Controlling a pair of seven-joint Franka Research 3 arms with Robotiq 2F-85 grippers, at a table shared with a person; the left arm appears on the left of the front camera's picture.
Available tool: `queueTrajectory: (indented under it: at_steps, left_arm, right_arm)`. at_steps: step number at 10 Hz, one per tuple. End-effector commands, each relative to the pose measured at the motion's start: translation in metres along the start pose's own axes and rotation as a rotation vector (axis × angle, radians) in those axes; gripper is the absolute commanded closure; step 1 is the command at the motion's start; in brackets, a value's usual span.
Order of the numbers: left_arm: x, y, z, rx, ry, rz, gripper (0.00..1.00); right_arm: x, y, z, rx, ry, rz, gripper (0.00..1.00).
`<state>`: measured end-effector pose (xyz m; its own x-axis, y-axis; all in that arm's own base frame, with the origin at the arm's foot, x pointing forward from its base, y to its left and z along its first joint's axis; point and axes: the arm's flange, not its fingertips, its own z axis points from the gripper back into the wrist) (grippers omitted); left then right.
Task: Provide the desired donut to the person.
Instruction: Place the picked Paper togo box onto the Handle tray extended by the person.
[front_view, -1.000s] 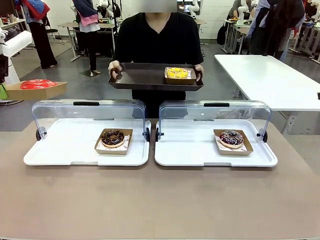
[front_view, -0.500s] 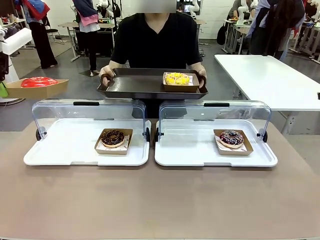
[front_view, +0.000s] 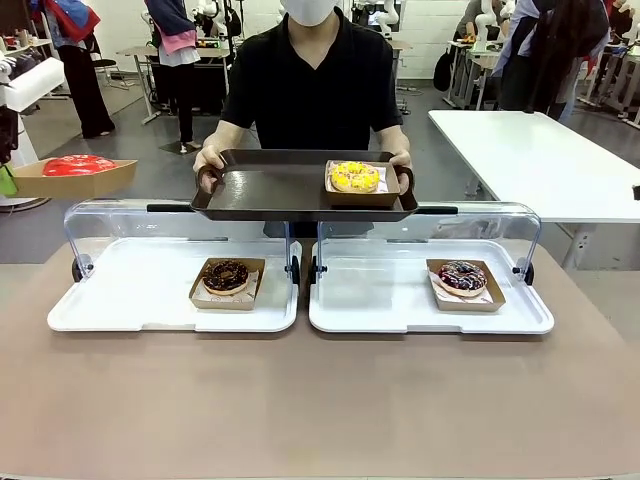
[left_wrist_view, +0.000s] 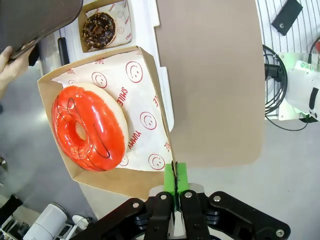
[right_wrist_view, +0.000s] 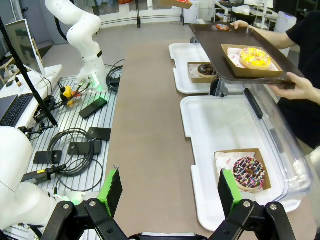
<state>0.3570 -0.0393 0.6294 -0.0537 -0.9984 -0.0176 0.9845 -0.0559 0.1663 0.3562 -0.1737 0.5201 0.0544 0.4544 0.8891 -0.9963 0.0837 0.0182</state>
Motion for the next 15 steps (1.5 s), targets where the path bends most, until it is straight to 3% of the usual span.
queueTrajectory:
  at_steps: [1,2,4,6,8,11,15]
  left_arm:
    - [0.002,-0.001,0.003,0.005,0.0,0.005,1.0]
    - [0.0,0.0,0.0,0.0,0.0,0.0,0.99]
    - [0.026,0.016,0.036,0.066,-0.014,-0.021,0.99]
    - [0.073,0.042,0.069,0.105,-0.003,-0.045,0.99]
    - [0.125,0.066,0.076,0.074,0.025,-0.065,0.99]
    - [0.19,0.128,0.047,0.007,0.034,-0.027,0.99]
    - [0.22,0.176,-0.009,-0.031,0.051,-0.009,0.99]
  right_arm:
    - [0.0,0.0,-0.002,-0.001,-0.019,0.011,0.0]
    - [0.0,0.0,-0.002,-0.001,-0.019,0.011,0.0]
    - [0.0,0.0,-0.002,-0.001,-0.019,0.011,0.0]
    - [0.0,0.0,-0.002,-0.001,-0.019,0.011,0.0]
    - [0.0,0.0,-0.002,-0.001,-0.019,0.011,0.0]
    - [0.0,0.0,-0.002,-0.001,-0.019,0.011,0.0]
    - [0.0,0.0,-0.002,-0.001,-0.019,0.011,0.0]
